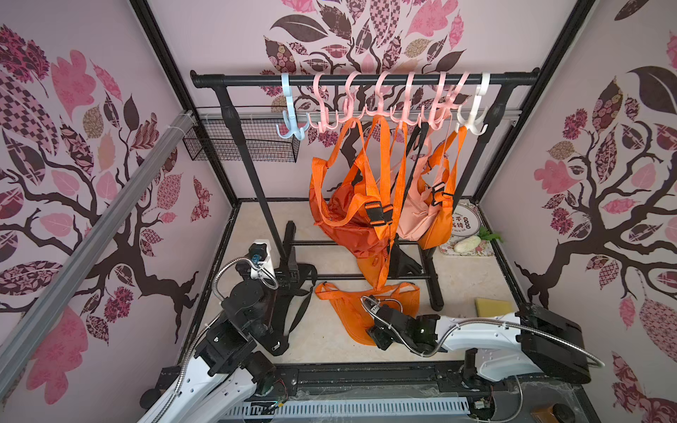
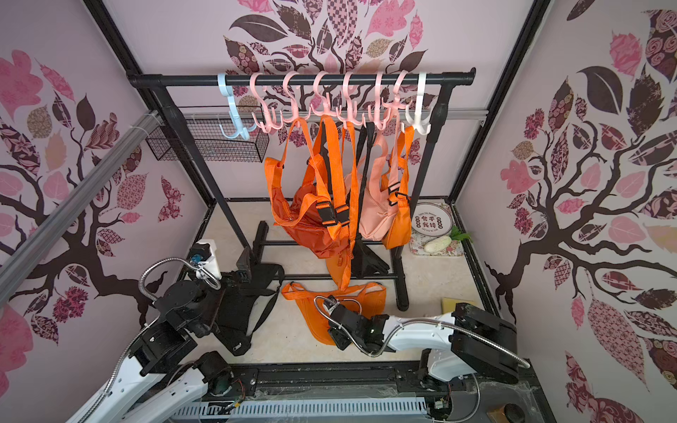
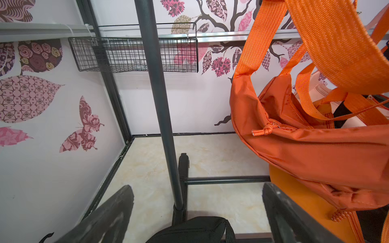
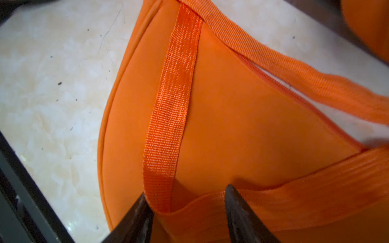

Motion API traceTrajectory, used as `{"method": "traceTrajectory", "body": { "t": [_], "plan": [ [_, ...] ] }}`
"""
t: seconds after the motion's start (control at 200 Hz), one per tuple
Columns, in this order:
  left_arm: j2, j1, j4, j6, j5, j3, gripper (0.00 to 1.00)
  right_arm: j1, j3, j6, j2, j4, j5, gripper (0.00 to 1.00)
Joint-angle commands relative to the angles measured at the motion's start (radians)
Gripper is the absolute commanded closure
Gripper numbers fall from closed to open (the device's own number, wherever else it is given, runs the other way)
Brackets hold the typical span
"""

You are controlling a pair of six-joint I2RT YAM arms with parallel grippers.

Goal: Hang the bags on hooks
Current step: Pick up the bag from the center of the board.

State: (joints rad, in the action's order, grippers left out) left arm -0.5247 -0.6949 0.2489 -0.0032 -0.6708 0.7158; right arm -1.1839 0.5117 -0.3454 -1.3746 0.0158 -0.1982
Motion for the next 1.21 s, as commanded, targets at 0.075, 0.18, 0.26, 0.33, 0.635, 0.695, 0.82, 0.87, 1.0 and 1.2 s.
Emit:
{"method": "traceTrajectory", "body": {
  "t": [0.075, 0.18, 0.26, 0.33, 0.635, 0.695, 0.82, 0.87, 1.0, 1.2],
  "plan": [
    [-0.004, -0.005, -0.007, -0.004, 0.019, -0.012, 0.02, -0.007, 0.033, 0.024, 0.015, -0.014, -0.043, 0.81],
    [-0.002, -0.006, -0.003, 0.002, 0.139, -0.012, 0.02, -0.006, 0.081, 0.048, 0.113, -0.087, -0.034, 0.92],
    [0.004, -0.010, 0.002, 0.022, 0.299, -0.012, 0.02, -0.008, 0.151, 0.074, 0.196, -0.168, -0.022, 0.95],
    [0.020, -0.020, 0.016, 0.043, 0.452, -0.005, 0.02, -0.008, 0.212, 0.088, 0.262, -0.233, -0.011, 0.97],
    [-0.022, -0.111, 0.130, 0.087, 0.876, 0.079, 0.04, -0.009, 0.475, 0.155, 0.394, -0.429, 0.016, 1.00],
    [-0.057, -0.120, 0.130, 0.070, 0.941, 0.092, 0.05, -0.008, 0.529, 0.171, 0.396, -0.455, 0.016, 1.00],
    [-0.120, -0.130, 0.152, 0.063, 1.022, 0.124, 0.09, -0.008, 0.604, 0.194, 0.397, -0.479, 0.024, 1.00],
    [-0.132, -0.131, 0.160, 0.058, 1.047, 0.138, 0.11, -0.008, 0.631, 0.200, 0.396, -0.486, 0.032, 1.00],
    [-0.155, -0.138, 0.167, 0.036, 1.101, 0.157, 0.16, -0.008, 0.698, 0.209, 0.386, -0.517, 0.029, 1.00],
    [-0.186, -0.149, 0.180, 0.001, 1.168, 0.190, 0.22, -0.008, 0.770, 0.209, 0.361, -0.552, 0.001, 1.00]
  ]
}}
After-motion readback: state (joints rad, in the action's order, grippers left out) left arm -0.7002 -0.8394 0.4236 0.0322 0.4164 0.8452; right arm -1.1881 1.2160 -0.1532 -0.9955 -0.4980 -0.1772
